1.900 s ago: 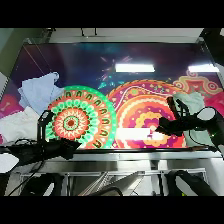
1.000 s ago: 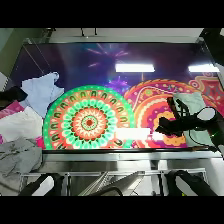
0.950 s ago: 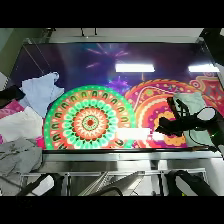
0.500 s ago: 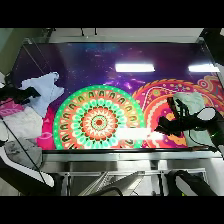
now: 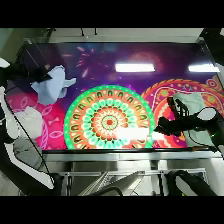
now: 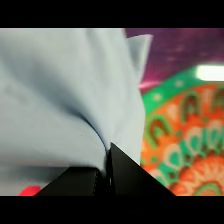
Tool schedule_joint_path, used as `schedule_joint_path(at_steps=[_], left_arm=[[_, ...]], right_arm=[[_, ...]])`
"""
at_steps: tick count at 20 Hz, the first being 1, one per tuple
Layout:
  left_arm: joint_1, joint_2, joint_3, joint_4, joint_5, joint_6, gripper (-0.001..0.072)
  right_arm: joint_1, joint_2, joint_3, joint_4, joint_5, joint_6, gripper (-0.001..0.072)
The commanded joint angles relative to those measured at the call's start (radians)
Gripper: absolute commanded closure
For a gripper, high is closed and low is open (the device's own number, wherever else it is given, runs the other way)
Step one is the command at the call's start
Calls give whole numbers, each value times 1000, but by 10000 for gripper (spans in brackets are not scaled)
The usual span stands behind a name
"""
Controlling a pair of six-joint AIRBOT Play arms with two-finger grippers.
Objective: Fold the shirts.
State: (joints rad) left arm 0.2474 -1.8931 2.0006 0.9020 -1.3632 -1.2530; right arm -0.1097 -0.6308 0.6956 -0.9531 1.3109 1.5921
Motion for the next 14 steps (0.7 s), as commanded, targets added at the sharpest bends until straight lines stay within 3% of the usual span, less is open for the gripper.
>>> schedule_joint_path(at_steps=[1,6,9,14], left_arm=[[-159,198,-68,-252,-137,49,696],[-486,452,-350,-265,-143,51,695],[-647,526,-549,-251,-37,52,695],[-774,526,-687,-55,167,52,692]], right_arm=[[-1,1,0,-5,-6,0,689],[-1,1,0,-6,-5,-45,690],[-1,1,0,-6,-5,-45,689],[-1,1,0,0,-32,-46,690]])
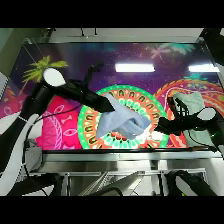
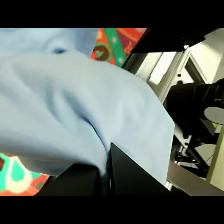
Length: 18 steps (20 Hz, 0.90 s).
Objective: Fold the shirts.
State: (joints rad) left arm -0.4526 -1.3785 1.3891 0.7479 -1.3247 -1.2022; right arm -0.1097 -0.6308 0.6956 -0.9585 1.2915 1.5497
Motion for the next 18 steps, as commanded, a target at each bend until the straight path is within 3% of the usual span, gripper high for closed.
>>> schedule_joint_path(at_steps=[1,2,3,4,6,7,8,9,10,11,12,14,16,18], left_arm=[[-74,3,-68,114,153,1,691],[-65,-5,-48,132,158,2,606],[-50,-13,-18,152,140,-3,144],[-21,-17,21,163,104,-30,14],[55,-16,101,193,-39,-99,14],[95,-16,131,205,-126,-142,14],[140,-5,140,200,-212,-158,15],[168,20,117,200,-262,-176,15],[184,65,58,200,-277,-180,15],[183,116,-22,201,-271,-180,15],[165,179,-134,196,-243,-180,15],[82,298,-379,191,-126,-199,16],[-44,380,-610,161,69,-228,15],[-174,409,-784,38,309,-231,16]], right_arm=[[-1,1,0,6,-13,-11,690],[-1,1,0,6,-11,-10,690],[-1,1,0,6,-12,-10,689],[-1,1,0,7,-12,-10,688],[-3,1,3,6,-10,-11,679],[-3,1,3,6,-9,-10,556],[-3,1,3,6,-7,-11,342],[-3,1,3,7,-1,-23,318],[-2,1,2,10,6,-45,365],[0,0,-2,14,7,-60,367],[0,-5,-6,14,6,-63,364],[3,-23,-28,22,-9,-117,258],[26,-66,-60,69,-56,-174,249],[78,-139,-70,138,-116,-246,249]])
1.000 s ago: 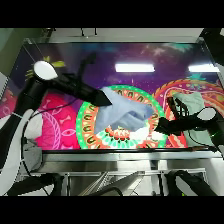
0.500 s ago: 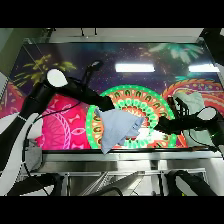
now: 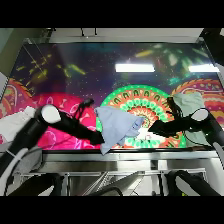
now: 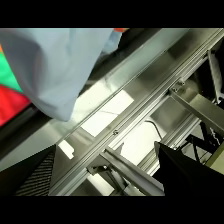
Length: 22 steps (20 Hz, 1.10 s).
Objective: Fold the shirts.
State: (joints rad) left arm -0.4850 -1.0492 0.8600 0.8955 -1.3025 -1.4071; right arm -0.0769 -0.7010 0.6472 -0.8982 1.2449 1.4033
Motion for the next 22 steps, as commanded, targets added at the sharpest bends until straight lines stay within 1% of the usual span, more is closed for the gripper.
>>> schedule_joint_path(at_steps=[1,2,3,5,7,10,12,13,14,15,16,17,18,19,22], left_arm=[[-196,72,-310,-171,396,-27,16],[-247,52,-346,-219,484,-26,16],[-291,20,-362,-257,546,-26,16],[-364,-65,-340,-275,585,-25,16],[-419,-153,-280,-266,614,-23,16],[-439,-267,-159,-260,649,-23,16],[-422,-322,-85,-257,650,-5,17],[-406,-341,-50,-233,648,-6,18],[-391,-353,-23,-200,647,-9,62],[-377,-365,-2,-170,640,-9,144],[-364,-380,14,-153,628,-10,175],[-350,-401,27,-154,616,-10,176],[-344,-422,33,-154,606,-9,176],[-343,-444,34,-154,590,-10,175],[-343,-482,34,-144,488,-9,176]], right_arm=[[76,-111,-21,98,-103,-123,250],[111,-161,-21,112,-142,-151,250],[140,-206,-21,118,-175,-175,251],[180,-288,-21,122,-225,-211,251],[185,-351,-21,161,-244,-287,251],[185,-387,-21,244,-247,-367,252],[185,-386,-13,269,-248,-391,252],[185,-386,-3,267,-247,-391,252],[184,-386,9,267,-248,-391,252],[184,-386,20,267,-248,-391,252],[184,-386,31,267,-248,-391,253],[184,-386,40,268,-248,-391,264],[184,-386,47,267,-249,-391,363],[184,-386,51,267,-246,-396,418],[184,-386,56,267,-235,-402,412]])
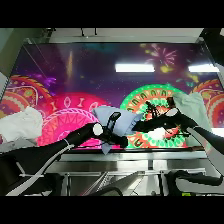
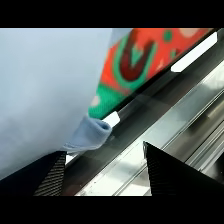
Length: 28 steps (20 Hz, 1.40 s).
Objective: Fold the shirts.
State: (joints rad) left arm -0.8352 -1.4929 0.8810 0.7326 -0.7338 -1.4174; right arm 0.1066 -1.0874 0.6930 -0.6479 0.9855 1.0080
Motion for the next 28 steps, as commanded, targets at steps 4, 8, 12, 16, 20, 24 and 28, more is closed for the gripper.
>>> schedule_joint_path(at_steps=[4,8,12,16,20,24,28], left_arm=[[7,7,12,141,-13,-73,176],[8,-2,13,272,90,-189,177],[48,-41,10,272,75,-209,544],[93,-21,9,319,5,-208,696],[120,151,14,406,-111,-207,696],[184,411,151,415,-265,-207,696],[279,613,325,427,-359,-197,696]], right_arm=[[1,0,10,25,25,-18,673],[1,2,10,63,76,-44,691],[1,29,10,78,115,-44,691],[-4,132,11,92,122,-44,692],[-57,282,81,105,122,-43,691],[-120,431,242,195,122,-44,691],[-134,528,398,201,119,-43,691]])
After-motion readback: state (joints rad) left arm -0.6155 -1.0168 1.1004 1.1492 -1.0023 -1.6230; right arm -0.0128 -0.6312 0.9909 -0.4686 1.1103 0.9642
